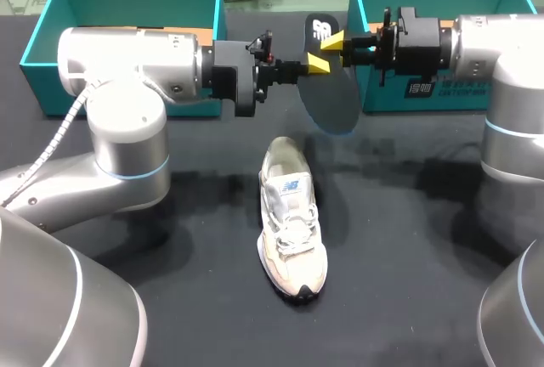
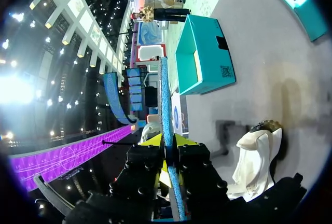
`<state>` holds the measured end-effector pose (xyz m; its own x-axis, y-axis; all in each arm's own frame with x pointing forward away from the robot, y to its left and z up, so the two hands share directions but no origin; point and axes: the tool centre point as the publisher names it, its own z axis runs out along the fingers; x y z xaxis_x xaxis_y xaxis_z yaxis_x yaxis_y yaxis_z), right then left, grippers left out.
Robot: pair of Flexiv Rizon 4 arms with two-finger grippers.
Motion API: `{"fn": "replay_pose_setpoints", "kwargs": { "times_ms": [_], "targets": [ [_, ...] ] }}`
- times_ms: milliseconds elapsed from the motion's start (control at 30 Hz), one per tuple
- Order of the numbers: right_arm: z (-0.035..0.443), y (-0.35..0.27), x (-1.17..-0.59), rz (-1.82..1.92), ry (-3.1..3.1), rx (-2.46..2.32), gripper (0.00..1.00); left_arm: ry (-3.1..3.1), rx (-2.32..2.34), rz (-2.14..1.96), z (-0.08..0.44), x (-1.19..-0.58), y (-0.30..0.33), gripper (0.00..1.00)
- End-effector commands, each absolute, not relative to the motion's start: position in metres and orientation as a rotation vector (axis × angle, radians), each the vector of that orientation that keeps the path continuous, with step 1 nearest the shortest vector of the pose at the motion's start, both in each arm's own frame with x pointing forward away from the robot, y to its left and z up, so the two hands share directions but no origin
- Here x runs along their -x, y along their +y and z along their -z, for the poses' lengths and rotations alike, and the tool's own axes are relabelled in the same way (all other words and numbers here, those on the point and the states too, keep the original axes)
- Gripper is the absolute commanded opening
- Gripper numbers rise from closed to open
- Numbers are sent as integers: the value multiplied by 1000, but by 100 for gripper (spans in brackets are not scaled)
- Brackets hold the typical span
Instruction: Take the shoe out of the shoebox, open the shoe tongue, remove and reinsert the insole, then place the shoe into the shoebox
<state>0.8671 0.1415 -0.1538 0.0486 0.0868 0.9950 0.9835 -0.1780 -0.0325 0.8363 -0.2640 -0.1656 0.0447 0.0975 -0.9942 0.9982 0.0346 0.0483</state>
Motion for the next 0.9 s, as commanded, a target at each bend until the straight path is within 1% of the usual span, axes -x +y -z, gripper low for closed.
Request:
{"fn": "replay_pose_setpoints", "kwargs": {
  "times_ms": [33, 367, 567, 667, 700, 900],
  "targets": [
    [152, 137, -861, 1281, -1156, 1426, 100, 1289, -1275, 1088, 162, -830, -257, 0],
    [148, 110, -842, 1310, -1168, 1404, 100, 1475, -1154, 1258, 158, -822, -219, 0],
    [146, 99, -832, 1311, -1184, 1392, 100, 1569, -1010, 1463, 158, -813, -199, 0],
    [144, 95, -827, 1311, -1179, 1383, 100, 1711, -815, 1633, 162, -813, -189, 0],
    [144, 95, -827, 1311, -1179, 1383, 100, 1765, -805, 1570, 162, -812, -187, 0],
    [144, 95, -827, 1311, -1179, 1383, 100, 1765, -805, 1570, 162, -812, -187, 0]
  ]
}}
